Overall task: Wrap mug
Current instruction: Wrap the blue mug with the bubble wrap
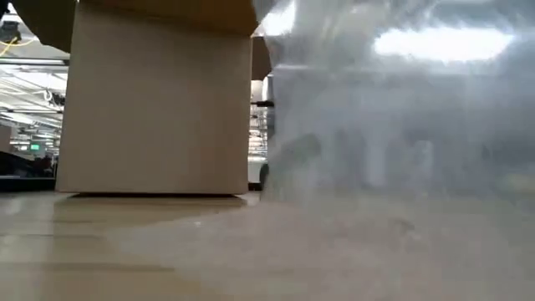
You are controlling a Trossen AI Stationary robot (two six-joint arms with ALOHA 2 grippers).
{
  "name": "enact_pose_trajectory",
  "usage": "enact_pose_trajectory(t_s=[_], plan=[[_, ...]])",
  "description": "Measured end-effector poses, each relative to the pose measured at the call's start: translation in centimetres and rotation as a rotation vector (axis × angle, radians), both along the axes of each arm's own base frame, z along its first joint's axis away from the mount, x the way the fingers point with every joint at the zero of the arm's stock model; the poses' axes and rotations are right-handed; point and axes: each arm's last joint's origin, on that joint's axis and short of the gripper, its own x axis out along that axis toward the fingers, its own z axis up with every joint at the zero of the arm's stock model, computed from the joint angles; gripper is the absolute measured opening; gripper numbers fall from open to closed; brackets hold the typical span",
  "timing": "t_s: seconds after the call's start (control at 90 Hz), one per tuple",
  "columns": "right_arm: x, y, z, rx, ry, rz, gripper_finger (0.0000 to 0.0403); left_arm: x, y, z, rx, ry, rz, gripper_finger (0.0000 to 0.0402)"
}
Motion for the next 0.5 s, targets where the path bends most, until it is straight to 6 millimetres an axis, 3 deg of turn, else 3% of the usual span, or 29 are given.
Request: enact_pose_trajectory(t_s=[0.2,0.378,0.5], plan=[[7.1,-0.1,1.6,0.138,-0.504,-0.044,0.0,0.0,0.4,0.1,0.01,-0.02,0.025,0.0195],[10.6,-0.4,1.4,0.318,-0.785,-0.114,0.0,-0.1,0.9,0.5,0.006,-0.03,0.016,0.0195],[11.8,-0.1,0.7,0.4,-0.914,-0.193,0.0,-0.4,1.4,1.1,0.02,-0.045,-0.019,0.0195]])
